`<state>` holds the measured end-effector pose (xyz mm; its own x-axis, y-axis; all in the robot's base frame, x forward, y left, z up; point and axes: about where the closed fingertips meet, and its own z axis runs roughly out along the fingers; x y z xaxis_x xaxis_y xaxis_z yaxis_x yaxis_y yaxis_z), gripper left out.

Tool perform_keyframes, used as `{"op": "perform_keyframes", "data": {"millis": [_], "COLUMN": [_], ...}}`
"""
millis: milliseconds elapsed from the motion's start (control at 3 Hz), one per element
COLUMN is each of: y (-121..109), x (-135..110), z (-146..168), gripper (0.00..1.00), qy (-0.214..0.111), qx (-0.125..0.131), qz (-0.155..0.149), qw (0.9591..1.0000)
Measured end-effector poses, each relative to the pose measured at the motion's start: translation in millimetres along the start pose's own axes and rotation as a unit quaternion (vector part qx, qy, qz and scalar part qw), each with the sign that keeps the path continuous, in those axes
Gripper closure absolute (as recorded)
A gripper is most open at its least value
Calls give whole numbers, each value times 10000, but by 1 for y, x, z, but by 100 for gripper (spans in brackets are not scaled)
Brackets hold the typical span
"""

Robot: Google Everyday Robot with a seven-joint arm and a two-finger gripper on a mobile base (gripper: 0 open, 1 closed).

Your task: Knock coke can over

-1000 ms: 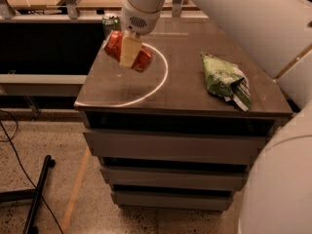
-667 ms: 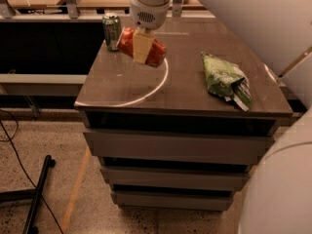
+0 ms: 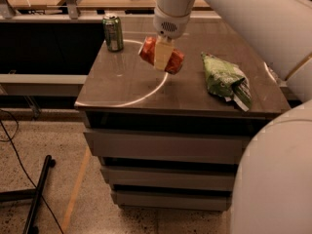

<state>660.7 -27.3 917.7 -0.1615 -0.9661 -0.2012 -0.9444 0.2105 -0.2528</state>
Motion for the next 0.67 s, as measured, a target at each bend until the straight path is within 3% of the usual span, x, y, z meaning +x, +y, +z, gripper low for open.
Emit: {"op": "perform_keyframes", "data": {"millis": [333, 667], "y": [0, 0], "x": [18, 15], "z": [36, 34], "gripper": [17, 0], "qy": [-116, -106], "qx": [-347, -309], "qz": [113, 95], "qw": [9993, 9994]}}
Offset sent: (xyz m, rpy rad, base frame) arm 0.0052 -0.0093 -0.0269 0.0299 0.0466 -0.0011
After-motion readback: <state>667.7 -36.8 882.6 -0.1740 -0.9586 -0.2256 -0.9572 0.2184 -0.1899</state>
